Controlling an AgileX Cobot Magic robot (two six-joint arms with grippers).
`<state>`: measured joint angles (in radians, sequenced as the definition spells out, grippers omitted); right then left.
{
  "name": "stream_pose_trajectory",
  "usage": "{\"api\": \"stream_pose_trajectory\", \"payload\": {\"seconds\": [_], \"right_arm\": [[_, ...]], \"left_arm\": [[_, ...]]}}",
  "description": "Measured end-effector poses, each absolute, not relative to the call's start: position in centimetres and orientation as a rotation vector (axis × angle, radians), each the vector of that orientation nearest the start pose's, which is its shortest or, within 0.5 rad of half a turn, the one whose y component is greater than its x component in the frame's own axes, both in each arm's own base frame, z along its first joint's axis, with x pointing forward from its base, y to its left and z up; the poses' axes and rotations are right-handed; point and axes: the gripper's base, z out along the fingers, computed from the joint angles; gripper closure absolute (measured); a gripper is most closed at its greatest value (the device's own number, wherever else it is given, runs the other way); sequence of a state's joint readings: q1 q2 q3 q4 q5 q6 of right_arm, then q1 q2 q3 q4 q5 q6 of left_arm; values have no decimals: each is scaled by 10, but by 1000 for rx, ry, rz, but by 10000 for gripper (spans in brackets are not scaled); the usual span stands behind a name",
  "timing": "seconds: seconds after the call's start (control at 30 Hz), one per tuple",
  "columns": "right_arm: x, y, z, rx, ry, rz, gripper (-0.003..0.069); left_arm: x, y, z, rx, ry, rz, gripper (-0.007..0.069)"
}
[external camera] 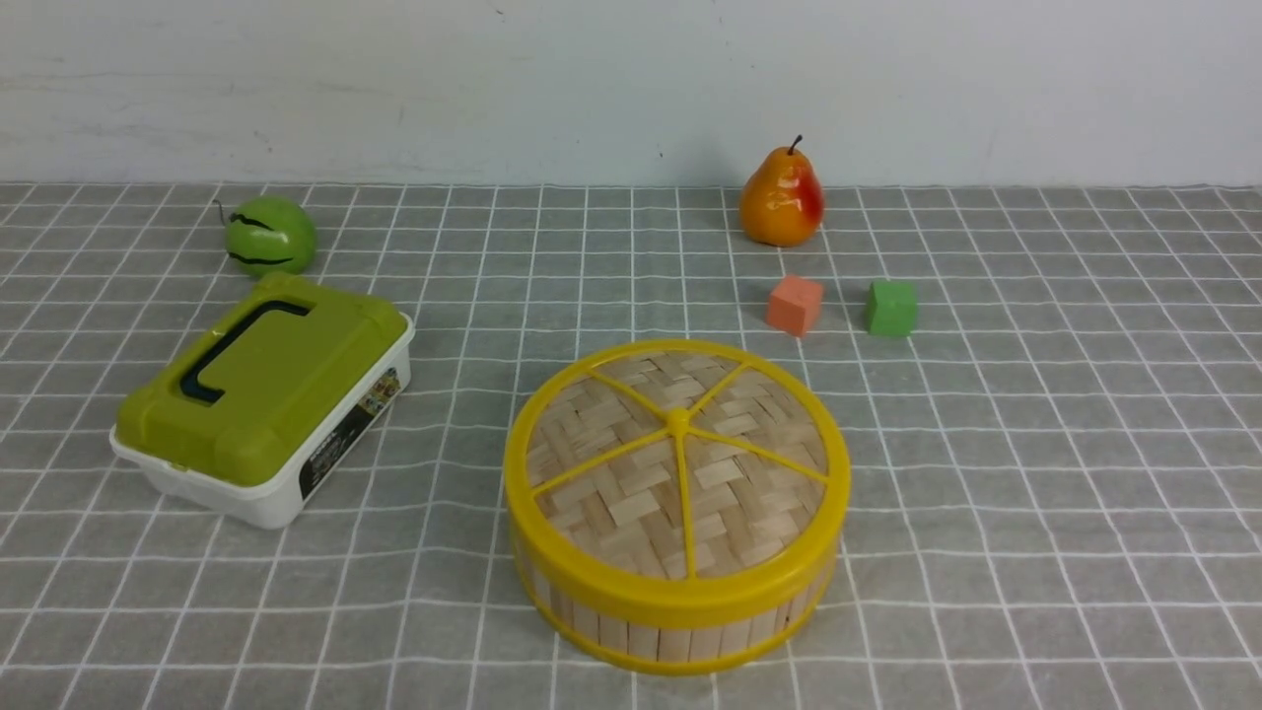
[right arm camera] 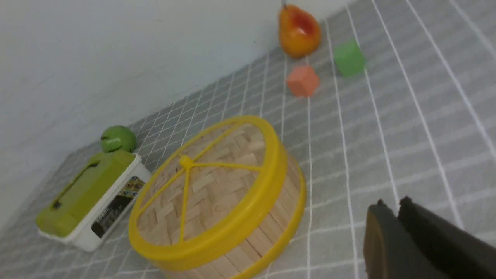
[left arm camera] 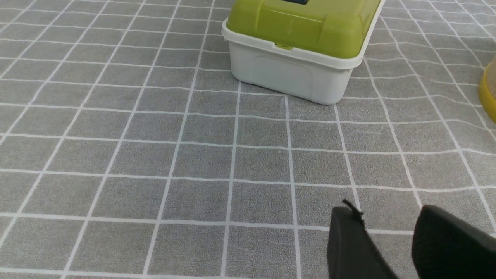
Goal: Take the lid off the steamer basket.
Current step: Use the right arm to lift the lid of the steamer
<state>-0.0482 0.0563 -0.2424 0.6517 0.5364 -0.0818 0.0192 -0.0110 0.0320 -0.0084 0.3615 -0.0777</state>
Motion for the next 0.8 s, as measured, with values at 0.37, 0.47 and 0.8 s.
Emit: {"api": "stream_pose_trajectory", "payload": {"seconds": [0.37, 0.47, 0.8], "right_arm": [[99, 35, 414, -529, 2118, 307, 673], [124, 37, 423, -589, 2192, 346, 665], [218, 114, 407, -969, 2387, 371, 659]], "left_arm": [[53, 1, 170, -96, 1864, -49, 386], [53, 1, 170, -96, 1864, -49, 386], [53, 1, 170, -96, 1864, -49, 386]]}}
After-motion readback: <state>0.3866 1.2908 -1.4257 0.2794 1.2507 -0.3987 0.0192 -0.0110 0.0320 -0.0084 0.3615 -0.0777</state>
